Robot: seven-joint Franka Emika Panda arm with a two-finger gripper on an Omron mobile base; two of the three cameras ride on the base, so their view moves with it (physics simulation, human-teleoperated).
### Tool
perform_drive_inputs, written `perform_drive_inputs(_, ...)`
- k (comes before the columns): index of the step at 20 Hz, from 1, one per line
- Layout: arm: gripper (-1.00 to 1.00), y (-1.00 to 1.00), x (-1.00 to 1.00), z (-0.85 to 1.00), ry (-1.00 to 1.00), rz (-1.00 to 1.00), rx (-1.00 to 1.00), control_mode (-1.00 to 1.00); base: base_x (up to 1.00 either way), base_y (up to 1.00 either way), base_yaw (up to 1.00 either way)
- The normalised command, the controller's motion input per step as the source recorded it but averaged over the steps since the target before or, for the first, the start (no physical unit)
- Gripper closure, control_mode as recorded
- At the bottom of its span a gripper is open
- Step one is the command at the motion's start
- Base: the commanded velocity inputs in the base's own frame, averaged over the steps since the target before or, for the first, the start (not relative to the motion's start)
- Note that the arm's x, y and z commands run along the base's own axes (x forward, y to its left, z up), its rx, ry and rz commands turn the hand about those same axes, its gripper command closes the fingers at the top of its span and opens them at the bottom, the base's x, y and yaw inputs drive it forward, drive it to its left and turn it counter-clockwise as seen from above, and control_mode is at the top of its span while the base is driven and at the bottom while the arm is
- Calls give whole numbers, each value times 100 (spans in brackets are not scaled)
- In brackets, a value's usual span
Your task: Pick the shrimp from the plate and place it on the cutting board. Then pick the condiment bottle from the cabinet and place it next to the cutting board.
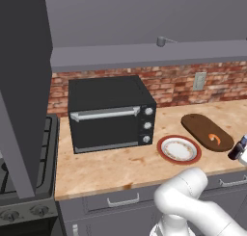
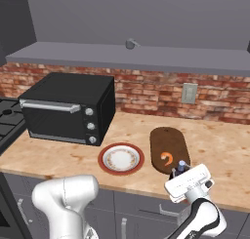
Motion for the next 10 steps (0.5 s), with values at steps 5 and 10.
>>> perform_drive_inputs(5,100,0,0,-31,0,0,-2,-100,0,0,0)
perform_drive_inputs(10,100,0,2,-32,0,0,-2,-100,0,0,0)
